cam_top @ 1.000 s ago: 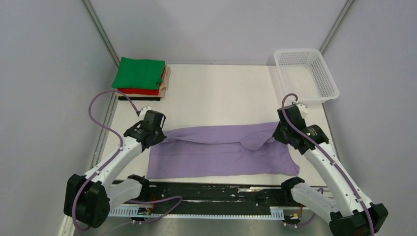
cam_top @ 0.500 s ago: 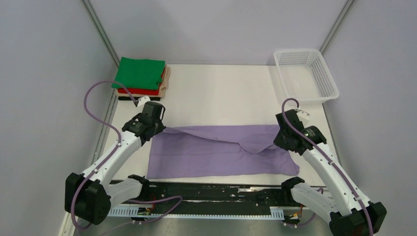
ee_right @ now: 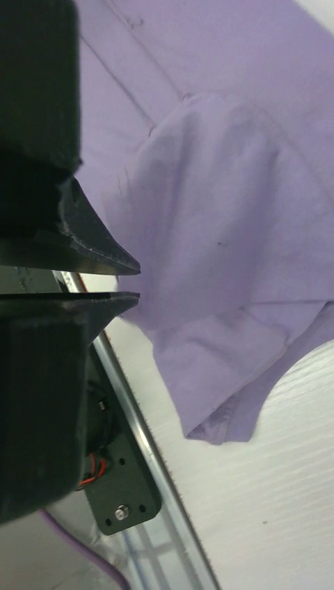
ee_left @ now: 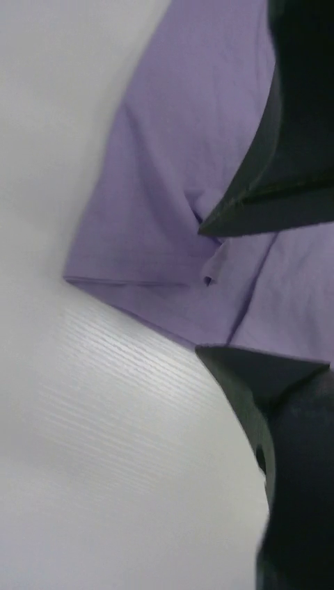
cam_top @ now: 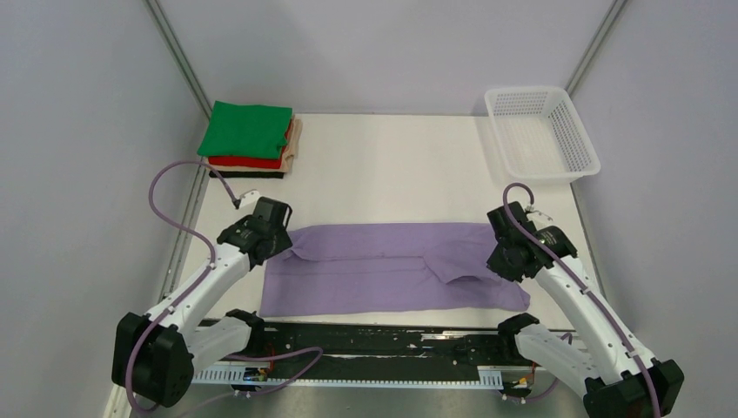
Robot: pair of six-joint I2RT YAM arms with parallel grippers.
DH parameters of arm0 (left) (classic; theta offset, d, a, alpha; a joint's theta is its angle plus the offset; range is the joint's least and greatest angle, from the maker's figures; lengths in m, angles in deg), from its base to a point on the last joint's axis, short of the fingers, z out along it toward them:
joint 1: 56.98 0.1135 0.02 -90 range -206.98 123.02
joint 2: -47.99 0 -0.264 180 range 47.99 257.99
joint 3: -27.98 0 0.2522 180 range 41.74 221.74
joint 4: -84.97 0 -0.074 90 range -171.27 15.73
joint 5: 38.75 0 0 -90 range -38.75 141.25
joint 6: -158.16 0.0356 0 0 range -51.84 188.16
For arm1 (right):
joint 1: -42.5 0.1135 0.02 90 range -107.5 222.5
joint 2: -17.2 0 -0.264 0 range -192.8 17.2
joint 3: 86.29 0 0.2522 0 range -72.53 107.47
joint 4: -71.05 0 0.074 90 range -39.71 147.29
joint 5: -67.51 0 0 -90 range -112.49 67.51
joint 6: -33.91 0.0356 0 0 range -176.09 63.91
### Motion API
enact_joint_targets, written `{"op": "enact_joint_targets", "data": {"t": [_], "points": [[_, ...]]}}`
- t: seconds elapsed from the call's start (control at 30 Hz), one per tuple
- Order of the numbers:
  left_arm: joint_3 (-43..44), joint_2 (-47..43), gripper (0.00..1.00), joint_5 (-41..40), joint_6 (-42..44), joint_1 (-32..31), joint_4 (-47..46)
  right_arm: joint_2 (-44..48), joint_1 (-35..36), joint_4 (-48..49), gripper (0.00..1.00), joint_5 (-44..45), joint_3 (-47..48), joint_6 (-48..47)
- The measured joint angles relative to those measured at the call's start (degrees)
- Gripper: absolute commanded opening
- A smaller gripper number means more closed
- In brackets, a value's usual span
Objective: Fold and stack the t-shirts
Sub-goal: Fold the other side of the tshirt into a rectangle
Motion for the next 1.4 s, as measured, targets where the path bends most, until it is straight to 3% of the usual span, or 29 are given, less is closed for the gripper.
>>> {"op": "enact_joint_targets", "data": {"t": [0.07, 0.1, 0.17, 0.2, 0.37, 0.5, 0.63, 0.83, 1.07, 1.4], "points": [[-0.5, -1.0, 0.96, -1.2, -1.9, 0.0, 2.8, -0.5, 0.0, -2.4, 0.33, -0.1, -0.8, 1.4], [-0.4, -1.6, 0.98, -1.8, -2.5, 0.0, 3.8, -0.7, 0.0, -3.5, 0.44, -0.2, -1.1, 2.0], [-0.2, -3.4, 1.0, -3.4, -4.3, 0.0, 6.7, -1.1, 0.0, -5.1, 0.56, -0.9, -1.6, 2.8], [0.2, -4.3, 1.0, -3.9, -4.9, 0.0, 7.9, -1.2, 0.0, -5.6, 0.69, -1.0, -1.6, 2.9], [4.0, -7.7, 1.0, -1.9, -4.5, 0.0, 8.8, -0.5, 0.0, -5.0, 0.99, -1.0, -1.6, 1.4], [5.4, -6.6, 1.0, 6.5, -1.6, 0.0, 2.8, 2.7, 0.0, 2.9, 1.0, -3.9, -2.6, -1.4], [5.5, 0.2, 1.0, 16.9, 0.2, 0.0, -3.9, 5.9, 0.0, 17.6, 1.0, -10.5, -8.0, -3.3], [5.5, 8.2, 1.0, 25.0, 1.3, 0.0, -9.7, 3.4, 0.0, 35.5, 1.0, -19.3, -15.3, -4.3], [3.3, 12.3, 1.0, 25.9, 1.4, 0.0, -11.4, -2.3, 0.0, 41.8, 1.0, -21.6, -18.3, -4.4], [0.8, 13.4, 1.0, 14.9, 0.3, 0.6, -1.0, -7.1, -1.5, 42.8, 1.0, -20.7, -21.3, -4.6]]}}
